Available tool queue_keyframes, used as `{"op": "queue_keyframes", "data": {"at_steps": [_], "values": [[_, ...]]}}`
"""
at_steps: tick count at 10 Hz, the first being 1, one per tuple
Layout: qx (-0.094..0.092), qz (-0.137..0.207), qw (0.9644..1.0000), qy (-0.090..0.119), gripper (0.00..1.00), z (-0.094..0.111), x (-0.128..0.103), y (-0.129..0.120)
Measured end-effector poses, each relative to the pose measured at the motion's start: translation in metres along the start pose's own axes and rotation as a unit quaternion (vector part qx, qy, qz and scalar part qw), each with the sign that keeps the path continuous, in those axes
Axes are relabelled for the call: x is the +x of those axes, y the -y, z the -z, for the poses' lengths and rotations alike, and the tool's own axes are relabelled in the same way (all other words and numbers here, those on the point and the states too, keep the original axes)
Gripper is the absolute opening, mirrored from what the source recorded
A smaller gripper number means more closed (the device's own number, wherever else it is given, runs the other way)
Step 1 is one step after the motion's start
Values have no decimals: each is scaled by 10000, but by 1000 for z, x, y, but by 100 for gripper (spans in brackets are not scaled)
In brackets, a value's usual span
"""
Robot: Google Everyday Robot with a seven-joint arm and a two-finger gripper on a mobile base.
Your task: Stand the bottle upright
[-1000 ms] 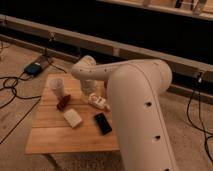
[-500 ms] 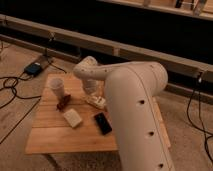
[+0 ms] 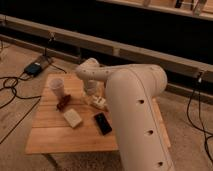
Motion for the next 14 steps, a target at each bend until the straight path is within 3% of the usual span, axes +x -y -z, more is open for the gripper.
{"op": "queue_keyframes", "data": {"at_steps": [3,6,7,10,12,14], "values": [[-7,172,9998,-40,65,-6,0,-1],[164,206,9996,-68,63,-13,-2,4],[214,192,9996,-84,58,-15,-2,6],[191,-34,9996,-182,30,-9,1,5],[106,-299,9993,-194,9,12,1,2],[36,-643,9977,-211,0,41,0,1]]}}
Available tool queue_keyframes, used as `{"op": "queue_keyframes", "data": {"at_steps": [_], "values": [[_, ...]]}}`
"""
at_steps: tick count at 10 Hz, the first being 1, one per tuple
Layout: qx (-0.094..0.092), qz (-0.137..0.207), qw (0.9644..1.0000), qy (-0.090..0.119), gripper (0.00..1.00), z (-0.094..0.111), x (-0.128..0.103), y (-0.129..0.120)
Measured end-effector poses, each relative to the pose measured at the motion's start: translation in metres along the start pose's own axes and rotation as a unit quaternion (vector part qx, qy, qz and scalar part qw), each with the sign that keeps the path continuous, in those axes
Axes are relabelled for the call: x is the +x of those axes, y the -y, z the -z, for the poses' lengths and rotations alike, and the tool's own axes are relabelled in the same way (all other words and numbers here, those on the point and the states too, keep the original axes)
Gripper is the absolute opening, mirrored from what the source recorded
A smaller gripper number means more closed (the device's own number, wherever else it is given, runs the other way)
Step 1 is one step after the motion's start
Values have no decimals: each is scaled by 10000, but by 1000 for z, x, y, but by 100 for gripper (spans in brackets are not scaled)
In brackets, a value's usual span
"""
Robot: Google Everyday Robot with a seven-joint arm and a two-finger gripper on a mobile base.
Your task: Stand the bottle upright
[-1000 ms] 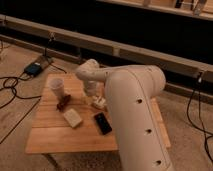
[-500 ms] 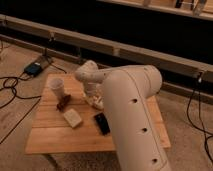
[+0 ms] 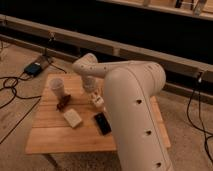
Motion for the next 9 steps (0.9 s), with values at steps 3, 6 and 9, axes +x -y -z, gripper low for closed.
{"op": "queue_keyframes", "data": {"at_steps": [3,6,9], "values": [[-186,-589,9981,-52,0,41,6,4],[-794,-1487,9855,-217,0,72,21,11],[-1502,-2128,9647,-374,0,87,30,18]]}}
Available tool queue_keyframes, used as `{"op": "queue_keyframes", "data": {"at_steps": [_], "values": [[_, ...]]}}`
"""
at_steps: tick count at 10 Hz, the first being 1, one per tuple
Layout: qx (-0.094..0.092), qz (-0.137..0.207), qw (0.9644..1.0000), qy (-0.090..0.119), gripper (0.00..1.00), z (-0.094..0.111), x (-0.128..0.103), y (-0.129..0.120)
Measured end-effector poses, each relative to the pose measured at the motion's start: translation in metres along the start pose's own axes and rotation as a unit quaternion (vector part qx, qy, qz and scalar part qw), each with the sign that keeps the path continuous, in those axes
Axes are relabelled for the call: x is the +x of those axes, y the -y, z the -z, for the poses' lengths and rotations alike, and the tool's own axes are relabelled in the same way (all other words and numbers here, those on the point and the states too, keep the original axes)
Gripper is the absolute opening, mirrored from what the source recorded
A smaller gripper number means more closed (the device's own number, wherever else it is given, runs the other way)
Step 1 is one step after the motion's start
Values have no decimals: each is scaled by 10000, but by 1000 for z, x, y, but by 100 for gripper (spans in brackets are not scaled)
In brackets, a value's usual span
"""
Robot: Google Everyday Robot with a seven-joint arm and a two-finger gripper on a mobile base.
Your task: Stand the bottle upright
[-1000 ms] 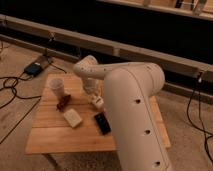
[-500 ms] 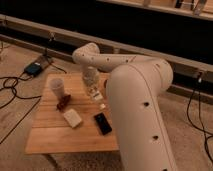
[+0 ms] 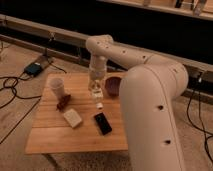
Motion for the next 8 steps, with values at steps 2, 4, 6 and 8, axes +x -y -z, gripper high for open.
{"op": "queue_keyframes", "data": {"at_steps": [2,4,6,8], "values": [[-570,-399,9974,-205,0,8,6,5],[-1126,-861,9888,-462,0,12,12,16],[-1521,-1254,9778,-705,0,10,19,28],[-1769,-1669,9658,-901,0,3,24,47]]}}
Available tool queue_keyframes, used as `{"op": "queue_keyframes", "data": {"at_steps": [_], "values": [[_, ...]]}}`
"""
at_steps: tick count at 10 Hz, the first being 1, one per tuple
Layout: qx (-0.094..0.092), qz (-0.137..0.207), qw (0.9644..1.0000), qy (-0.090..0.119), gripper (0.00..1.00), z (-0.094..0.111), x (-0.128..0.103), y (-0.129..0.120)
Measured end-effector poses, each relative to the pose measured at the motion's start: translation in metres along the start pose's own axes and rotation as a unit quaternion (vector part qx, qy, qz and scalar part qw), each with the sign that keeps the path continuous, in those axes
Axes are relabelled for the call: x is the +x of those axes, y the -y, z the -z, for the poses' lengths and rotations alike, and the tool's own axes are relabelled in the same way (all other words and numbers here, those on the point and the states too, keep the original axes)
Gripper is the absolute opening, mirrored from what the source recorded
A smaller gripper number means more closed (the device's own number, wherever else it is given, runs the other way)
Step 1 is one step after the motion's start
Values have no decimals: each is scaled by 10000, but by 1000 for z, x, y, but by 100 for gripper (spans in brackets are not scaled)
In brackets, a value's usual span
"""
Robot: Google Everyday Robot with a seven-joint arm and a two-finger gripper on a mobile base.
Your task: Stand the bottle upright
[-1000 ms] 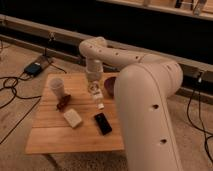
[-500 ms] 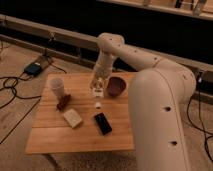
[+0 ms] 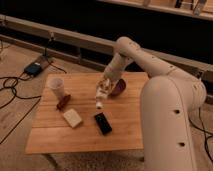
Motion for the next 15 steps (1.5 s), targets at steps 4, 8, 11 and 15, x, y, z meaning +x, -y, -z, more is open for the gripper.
{"op": "queue_keyframes", "data": {"at_steps": [4,8,11,15], "values": [[664,-568,9961,94,0,-3,-5,54],[1156,-829,9897,178,0,-19,-5,83],[1246,-985,9865,391,0,-37,-14,102],[1421,-1309,9781,780,0,-41,-19,144]]}}
